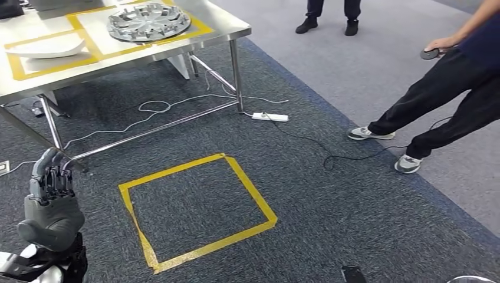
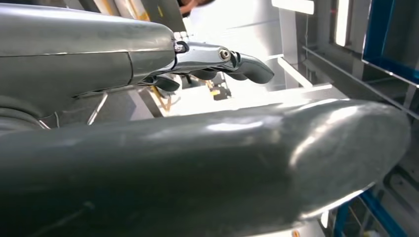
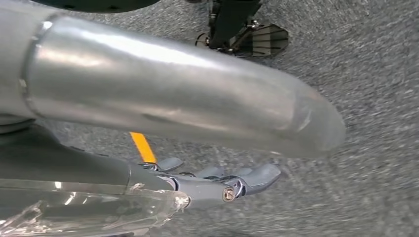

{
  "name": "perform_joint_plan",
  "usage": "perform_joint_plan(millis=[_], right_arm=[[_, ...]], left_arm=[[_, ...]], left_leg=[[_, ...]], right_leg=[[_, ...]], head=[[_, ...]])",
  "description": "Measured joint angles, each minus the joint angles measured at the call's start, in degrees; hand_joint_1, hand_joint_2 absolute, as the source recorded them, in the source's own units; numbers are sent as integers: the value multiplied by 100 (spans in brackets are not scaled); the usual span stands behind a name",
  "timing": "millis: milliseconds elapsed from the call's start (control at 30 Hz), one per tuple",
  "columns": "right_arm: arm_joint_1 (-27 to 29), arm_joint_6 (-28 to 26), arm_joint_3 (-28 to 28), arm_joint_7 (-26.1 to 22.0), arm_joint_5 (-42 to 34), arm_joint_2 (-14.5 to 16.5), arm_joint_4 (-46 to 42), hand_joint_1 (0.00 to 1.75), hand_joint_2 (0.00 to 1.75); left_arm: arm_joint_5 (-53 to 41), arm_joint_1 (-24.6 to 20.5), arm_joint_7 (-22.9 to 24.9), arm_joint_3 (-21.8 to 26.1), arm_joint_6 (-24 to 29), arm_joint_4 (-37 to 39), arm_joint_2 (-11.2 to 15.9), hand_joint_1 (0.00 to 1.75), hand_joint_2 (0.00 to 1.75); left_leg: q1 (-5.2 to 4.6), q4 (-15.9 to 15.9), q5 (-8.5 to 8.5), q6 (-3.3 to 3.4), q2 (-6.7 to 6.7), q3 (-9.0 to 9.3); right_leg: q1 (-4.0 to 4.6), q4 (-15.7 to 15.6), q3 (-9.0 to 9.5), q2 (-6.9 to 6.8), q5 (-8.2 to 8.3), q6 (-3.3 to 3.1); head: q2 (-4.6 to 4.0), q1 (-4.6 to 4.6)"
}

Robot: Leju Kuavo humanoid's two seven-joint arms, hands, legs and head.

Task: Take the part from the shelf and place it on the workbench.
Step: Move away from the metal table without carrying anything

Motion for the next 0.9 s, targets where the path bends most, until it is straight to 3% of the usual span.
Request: perform_joint_plan(millis=[67, 133, 200, 267, 333, 400, 433, 467, 500, 567, 600, 633, 700, 767, 800, 867, 900], right_arm=[[-9, 1, -1, 0, 1, 0, 0, 0, 0], [-14, 1, -2, 0, 2, -1, 0, 0, 0], [9, 0, -3, 1, 4, -2, 0, 0, 0], [32, -2, -5, 3, 3, -4, 0, 0, 0], [20, -2, -7, 4, 2, -3, 1, 0, 0], [8, -2, -7, 5, 2, -3, 2, 0, 0], [11, -2, -8, 7, 2, -3, 2, 0, 0], [17, -2, -9, 8, 2, -3, 2, 0, 0], [21, -2, -10, 11, 3, -3, 1, 0, 0], [12, -1, -11, 14, 6, -3, 0, 0, 0], [1, -1, -11, 15, 8, -3, 0, 0, 0], [-7, -1, -11, 16, 9, -3, 0, 0, 0], [-6, -1, -11, 16, 10, -3, 1, 0, 0], [2, 3, -12, 15, 14, -1, 2, 0, 0], [-5, 7, -13, 14, 18, 0, 2, 0, 0], [-23, 19, -13, 14, 30, 1, 2, 0, 0], [-25, 30, -13, 17, 42, 1, 2, 0, 0]], left_arm=[[-1, -2, 0, 0, 2, 3, 1, 0, 0], [-2, -1, 0, 0, 5, 10, 1, 0, 0], [-2, -7, 0, 1, 6, 19, -2, 0, 0], [-2, -17, 0, 4, 3, 21, -9, 0, 0], [-3, -11, 0, 10, 1, 25, -14, 0, 0], [-3, 1, 0, 16, 0, 35, -15, 0, 0], [-2, 3, 0, 17, 0, 40, -15, 0, 0], [-2, 3, 0, 17, 0, 45, -16, 0, 0], [-2, 2, 0, 17, 0, 48, -16, 0, 0], [-3, 0, 0, 19, 1, 48, -15, 0, 0], [-4, 0, 0, 20, 1, 48, -14, 0, 0], [-5, 0, 0, 20, 2, 48, -14, 0, 0], [-12, -5, 0, 20, 4, 48, -13, 0, 0], [-37, -18, 0, 19, 14, 53, -11, 0, 0], [-64, -23, 0, 17, 26, 66, -6, 0, 0], [-210, -31, 39, 9, 54, 169, 13, 0, 0], [-350, -52, 112, -14, 56, 306, 44, 0, 44]], left_leg=[[31, -770, 311, 24, -258, 370], [47, -1107, 358, 44, -440, 510], [44, -1128, 360, 103, -353, 503], [55, -1143, 380, 183, -218, 501], [44, -1149, 384, 232, -68, 496], [22, -1147, 382, 245, 95, 490], [15, -1146, 381, 246, 169, 489], [11, -1146, 379, 244, 237, 492], [8, -1145, 376, 239, 300, 498], [-16, -1135, 358, 209, 411, 517], [-31, -1128, 352, 183, 459, 525], [-44, -1123, 349, 153, 505, 530], [-41, -1125, 344, 85, 597, 534], [-18, -1002, 224, 8, 463, 490], [-7, -792, 79, -24, 328, 398], [5, -79, -290, -61, 105, 66], [7, 248, -404, -73, 72, -96]], right_leg=[[1, 22, -27, 142, 15, 40], [-3, 37, -93, 258, 41, 101], [-22, 26, -173, 350, 67, 172], [-11, 207, -295, 158, -70, 226], [1, 874, -596, -198, -466, 266], [-10, 1630, -929, -342, -803, 294], [-12, 1769, -972, -357, -825, 299], [-11, 1649, -883, -370, -731, 295], [-8, 1306, -678, -412, -561, 282], [13, 456, -181, -640, -238, 235], [24, 189, -26, -722, -154, 209], [37, 75, 35, -762, -124, 183], [43, 63, 5, -640, -98, 119], [22, 40, -10, -515, -57, 48], [4, 25, -3, -454, -34, 16], [-6, 24, -34, -318, -8, -18], [-7, 24, -43, -245, -1, -23]], head=[[0, -1], [1, -2], [2, -4], [1, 33], [1, 84], [1, 96], [1, 98], [1, 97], [1, 98], [0, 98], [0, 95], [0, 94], [0, 92], [1, 81], [1, 74], [1, 59], [1, 59]])
